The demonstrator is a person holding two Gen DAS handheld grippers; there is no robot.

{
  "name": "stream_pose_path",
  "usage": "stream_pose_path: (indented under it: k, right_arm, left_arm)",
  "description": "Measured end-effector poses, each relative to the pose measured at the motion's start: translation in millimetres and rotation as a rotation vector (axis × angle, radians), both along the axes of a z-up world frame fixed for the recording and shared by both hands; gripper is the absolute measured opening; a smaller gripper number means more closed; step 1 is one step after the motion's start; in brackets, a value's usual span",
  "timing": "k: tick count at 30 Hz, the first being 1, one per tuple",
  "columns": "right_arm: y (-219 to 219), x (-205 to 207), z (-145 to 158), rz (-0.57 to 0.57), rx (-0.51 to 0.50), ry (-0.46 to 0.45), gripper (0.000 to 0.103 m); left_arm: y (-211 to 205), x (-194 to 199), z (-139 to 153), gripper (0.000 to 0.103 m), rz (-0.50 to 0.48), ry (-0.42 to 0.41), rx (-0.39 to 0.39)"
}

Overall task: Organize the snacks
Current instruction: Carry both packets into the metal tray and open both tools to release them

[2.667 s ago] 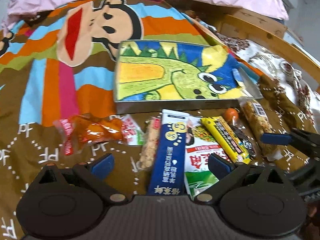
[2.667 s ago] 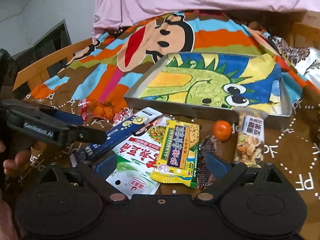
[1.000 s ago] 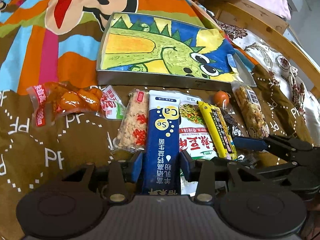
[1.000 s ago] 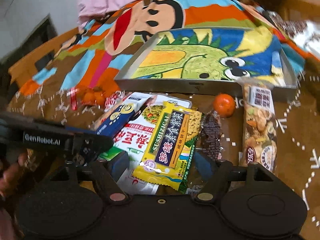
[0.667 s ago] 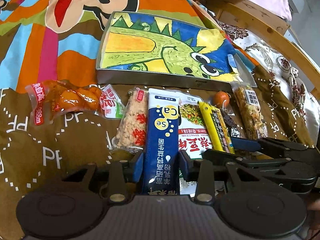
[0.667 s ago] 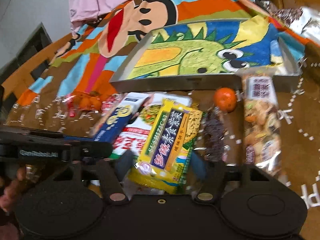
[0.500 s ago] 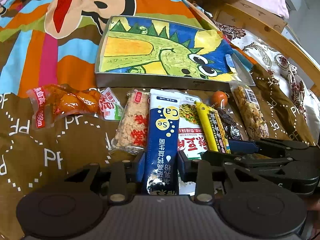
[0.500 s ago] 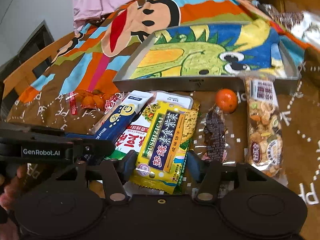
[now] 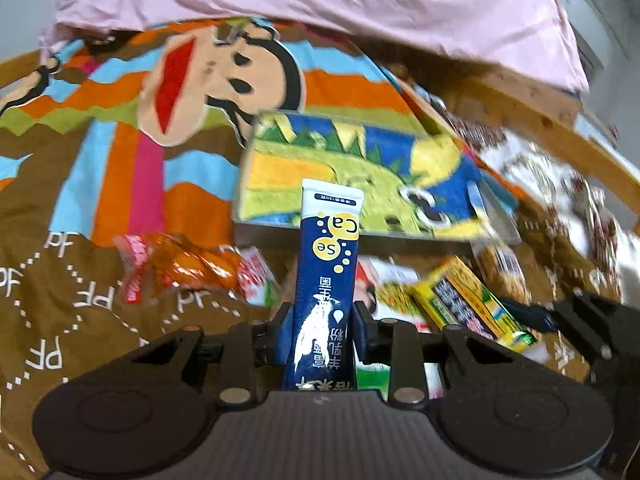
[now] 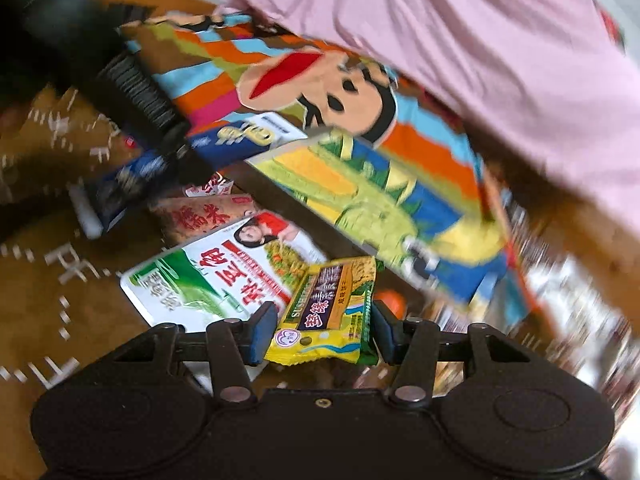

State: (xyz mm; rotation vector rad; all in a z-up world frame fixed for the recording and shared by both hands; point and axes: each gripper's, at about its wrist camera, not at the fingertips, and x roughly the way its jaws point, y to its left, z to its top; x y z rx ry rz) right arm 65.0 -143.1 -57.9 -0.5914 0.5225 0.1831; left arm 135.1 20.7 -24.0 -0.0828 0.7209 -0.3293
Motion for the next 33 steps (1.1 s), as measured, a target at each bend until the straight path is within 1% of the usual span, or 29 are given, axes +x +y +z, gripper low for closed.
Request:
stream_pose_path:
  k: [4,5,6,7,10,11,14,15,16,17,19,21,23,28,31,32,33]
  right_arm:
    - [10,-2,-7,0.055,-0.143,-0.098,0.049]
    - [11,-1,-9,0.061,-0.163,-0.113,0.019]
    - [13,1,-11,0.062,-0.191,-0.119,0.012]
    - [13,3,-12,0.061,-0.202,-0.109,0.012]
    - [11,7,-18,0.056,-0.190,-0.067,0.012]
    - [11,9,-19,0.057,-0.184,-0.052,0.017]
    - [11,11,-21,0.048,-0.150,-0.025,0.027]
    - [11,12,-22,0.046,-0.153,-0.028,0.029]
    - [11,14,-24,0.047,-0.162,-0.032,0.035]
    - [12,14,-26,0.042,-0.173,-0.033,0.043]
    - [13,15,-32,0.030,-0.214,-0.040,0.047]
    - [15,14,-39,0.020,-0.285,-0.055,0.045]
    - [16,15,-46,0.009,-0.353,-0.076,0.034]
    - [18,21,-62,0.008,-0.523,-0.143,0.030]
    - [15,27,-70,-0.010,-0.564,-0.124,0.030]
    - [15,29,-71,-0.010,-0.573,-0.127,0.028]
    - [14,30,-70,-0.010,-0.559,-0.126,0.021]
  left_arm:
    - [7,8,1,0.033,0.058,-0.037,-0.038]
    - [9,11,1,0.033,0.067,-0.038,-0.048]
    - [10,13,-1,0.033,0.073,-0.034,-0.057]
    - [11,16,-2,0.033,0.078,-0.025,-0.065]
    - [11,18,-9,0.033,0.079,0.008,-0.071]
    - [11,19,-11,0.033,0.077,0.019,-0.072]
    - [10,19,-14,0.033,0.070,0.033,-0.077]
    - [10,18,-14,0.033,0.065,0.035,-0.079]
    - [9,18,-13,0.033,0.062,0.035,-0.079]
    - [9,17,-13,0.033,0.060,0.035,-0.078]
    - [8,17,-14,0.033,0.055,0.039,-0.076]
    - [7,17,-15,0.033,0.052,0.045,-0.076]
    - [6,17,-15,0.033,0.052,0.046,-0.074]
    - [6,17,-15,0.033,0.053,0.042,-0.077]
    - [5,20,-13,0.033,0.052,0.036,-0.087]
    - [5,21,-13,0.033,0.053,0.034,-0.094]
    - [4,23,-13,0.033,0.054,0.032,-0.104]
